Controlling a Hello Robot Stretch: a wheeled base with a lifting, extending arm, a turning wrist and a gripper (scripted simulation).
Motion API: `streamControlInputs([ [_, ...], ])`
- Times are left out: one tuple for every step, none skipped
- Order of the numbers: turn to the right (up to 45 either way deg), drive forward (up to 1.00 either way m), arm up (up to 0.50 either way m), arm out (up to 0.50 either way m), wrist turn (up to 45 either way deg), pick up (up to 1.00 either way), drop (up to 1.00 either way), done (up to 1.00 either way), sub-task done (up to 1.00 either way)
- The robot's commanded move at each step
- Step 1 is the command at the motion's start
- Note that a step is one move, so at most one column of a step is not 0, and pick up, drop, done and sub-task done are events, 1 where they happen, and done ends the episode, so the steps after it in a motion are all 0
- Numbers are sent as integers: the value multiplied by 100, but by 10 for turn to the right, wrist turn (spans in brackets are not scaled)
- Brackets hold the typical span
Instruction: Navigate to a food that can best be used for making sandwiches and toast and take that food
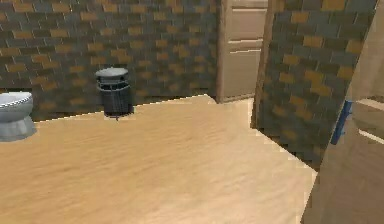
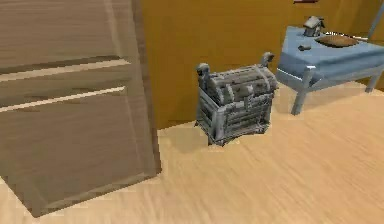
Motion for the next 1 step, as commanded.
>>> streamControlInputs([
  [0, 100, 0, 0, 0, 0, 0, 0, 0],
])
